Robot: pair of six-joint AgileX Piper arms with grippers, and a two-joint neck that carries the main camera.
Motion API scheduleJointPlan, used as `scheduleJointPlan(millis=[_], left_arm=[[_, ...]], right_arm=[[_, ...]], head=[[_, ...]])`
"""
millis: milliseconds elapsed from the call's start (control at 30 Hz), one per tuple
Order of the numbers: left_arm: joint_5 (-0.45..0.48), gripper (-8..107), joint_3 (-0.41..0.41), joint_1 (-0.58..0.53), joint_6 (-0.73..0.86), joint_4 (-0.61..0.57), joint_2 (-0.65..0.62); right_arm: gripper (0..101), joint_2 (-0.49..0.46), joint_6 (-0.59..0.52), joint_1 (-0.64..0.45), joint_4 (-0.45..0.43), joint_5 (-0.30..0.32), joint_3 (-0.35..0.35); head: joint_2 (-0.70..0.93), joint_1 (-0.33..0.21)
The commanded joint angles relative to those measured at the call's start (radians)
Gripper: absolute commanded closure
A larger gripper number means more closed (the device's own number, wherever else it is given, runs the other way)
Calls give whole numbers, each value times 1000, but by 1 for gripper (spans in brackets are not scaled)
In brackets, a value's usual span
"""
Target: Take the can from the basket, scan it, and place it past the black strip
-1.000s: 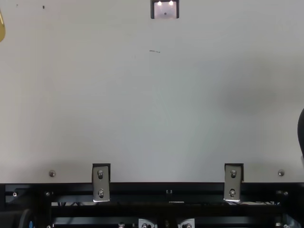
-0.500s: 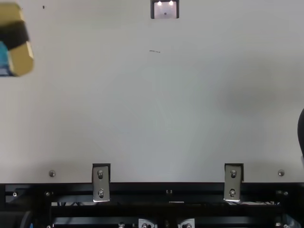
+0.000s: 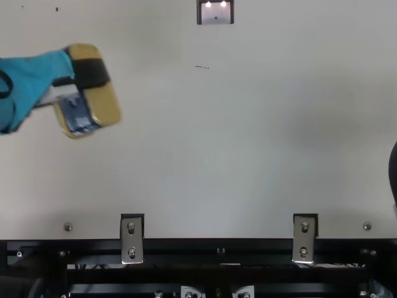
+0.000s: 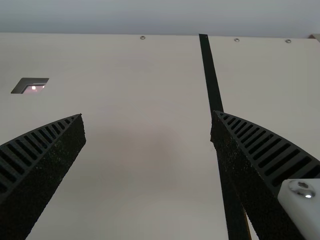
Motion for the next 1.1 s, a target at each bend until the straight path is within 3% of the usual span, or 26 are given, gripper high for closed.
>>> scheduleJointPlan(millis=[0,367,1067], left_arm=[[0,89,6,-10,-47,-55,-5],[0,89,-17,-30,-185,-186,-45],[0,89,-24,-10,-189,-189,-50]], right_arm=[[0,0,0,0,0,0,0],[0,0,0,0,0,0,0],[0,0,0,0,0,0,0]], head=[[6,-31],[6,-31],[6,-31]])
